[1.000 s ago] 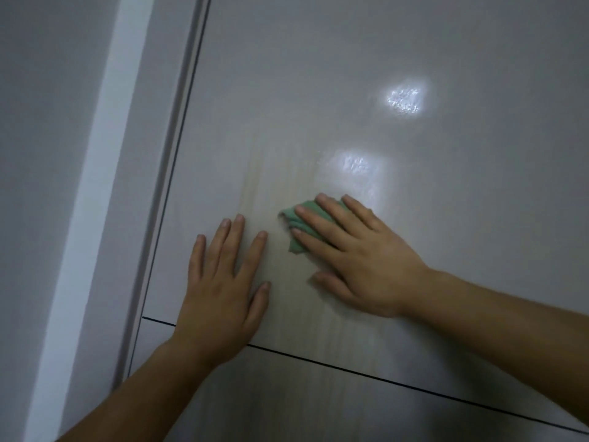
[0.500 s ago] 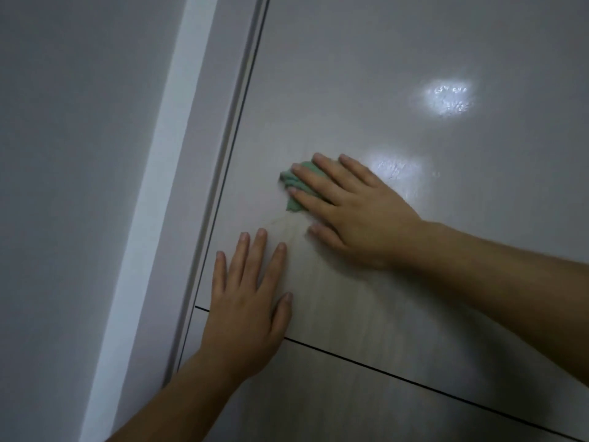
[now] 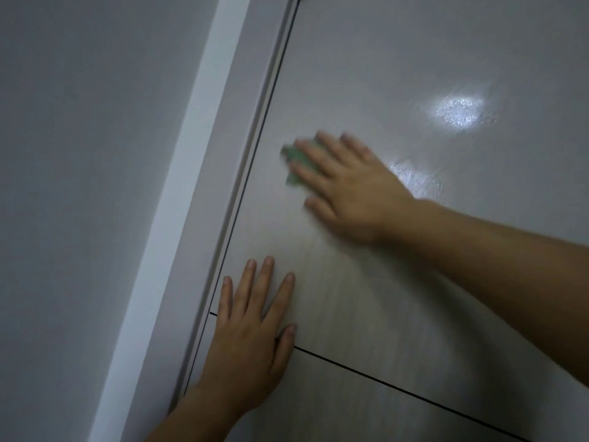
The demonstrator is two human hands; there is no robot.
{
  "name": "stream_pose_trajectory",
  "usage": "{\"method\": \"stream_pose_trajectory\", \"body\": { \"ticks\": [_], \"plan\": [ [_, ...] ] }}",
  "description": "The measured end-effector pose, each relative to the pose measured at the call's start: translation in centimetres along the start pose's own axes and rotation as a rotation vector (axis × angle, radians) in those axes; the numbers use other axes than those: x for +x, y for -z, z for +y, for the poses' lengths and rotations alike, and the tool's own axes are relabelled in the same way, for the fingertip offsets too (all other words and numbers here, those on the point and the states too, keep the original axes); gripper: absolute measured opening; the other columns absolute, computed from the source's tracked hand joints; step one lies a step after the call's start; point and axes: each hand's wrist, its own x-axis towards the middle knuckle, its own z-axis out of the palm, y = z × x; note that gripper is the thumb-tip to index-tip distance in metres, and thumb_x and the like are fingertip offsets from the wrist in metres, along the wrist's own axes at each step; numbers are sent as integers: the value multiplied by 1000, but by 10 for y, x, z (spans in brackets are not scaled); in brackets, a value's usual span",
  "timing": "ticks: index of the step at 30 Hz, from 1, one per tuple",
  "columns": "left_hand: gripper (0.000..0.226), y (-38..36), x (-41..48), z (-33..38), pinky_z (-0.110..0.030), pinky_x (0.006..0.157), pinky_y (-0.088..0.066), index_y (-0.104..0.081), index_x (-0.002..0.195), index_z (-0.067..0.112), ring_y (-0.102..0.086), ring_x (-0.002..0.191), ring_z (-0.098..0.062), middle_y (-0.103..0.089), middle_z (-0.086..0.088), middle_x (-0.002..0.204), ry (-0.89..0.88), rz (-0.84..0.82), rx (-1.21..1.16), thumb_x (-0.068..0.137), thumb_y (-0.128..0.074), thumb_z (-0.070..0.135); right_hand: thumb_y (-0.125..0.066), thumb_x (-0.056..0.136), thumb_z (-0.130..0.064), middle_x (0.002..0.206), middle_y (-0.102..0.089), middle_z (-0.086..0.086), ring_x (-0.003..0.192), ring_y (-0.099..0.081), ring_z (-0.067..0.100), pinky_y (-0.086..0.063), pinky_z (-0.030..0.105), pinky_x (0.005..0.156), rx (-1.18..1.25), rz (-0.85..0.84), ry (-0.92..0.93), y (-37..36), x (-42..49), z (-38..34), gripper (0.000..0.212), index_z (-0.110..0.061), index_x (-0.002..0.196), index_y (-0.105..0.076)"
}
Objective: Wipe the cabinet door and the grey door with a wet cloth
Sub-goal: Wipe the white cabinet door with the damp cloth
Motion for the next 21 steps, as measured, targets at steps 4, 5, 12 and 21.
{"method": "stream_pose_trajectory", "body": {
  "ticks": [4, 5, 12, 21],
  "plan": [
    [71, 0, -2, 4, -60, 122, -12, -14, 164, 27, -3, 159, -32, -4, -6, 172, 32, -3, -15, 100, -38, 45, -16, 100, -56, 171, -6, 7, 157, -1, 32, 2, 52, 126, 93, 15, -216, 7, 39, -18, 71, -22, 162, -17],
    [70, -1, -4, 4, -60, 122, -12, -15, 164, 27, -3, 159, -32, -4, -6, 172, 34, -5, -21, 100, -38, 45, -17, 100, -56, 170, -9, 7, 157, -3, 32, 0, 52, 126, 95, -1, -115, 2, 36, -34, 70, -22, 162, -20],
    [72, -5, -22, 3, -59, 122, -10, -14, 164, 25, -1, 158, -35, -3, -10, 172, 31, -24, 0, 99, -38, 43, -17, 100, -51, 168, -21, 4, 156, -13, 30, -6, 49, 127, 86, -50, 98, -4, 15, -31, 65, -26, 159, -32],
    [72, -5, -22, 8, -69, 120, -16, -14, 164, 23, 0, 158, -36, -3, -11, 172, 69, -35, -1, 99, -38, 44, -32, 103, -47, 168, -23, 5, 155, -19, 32, -16, 52, 124, 20, -30, 158, -11, -82, -25, 60, -23, 158, -34]
  ]
}}
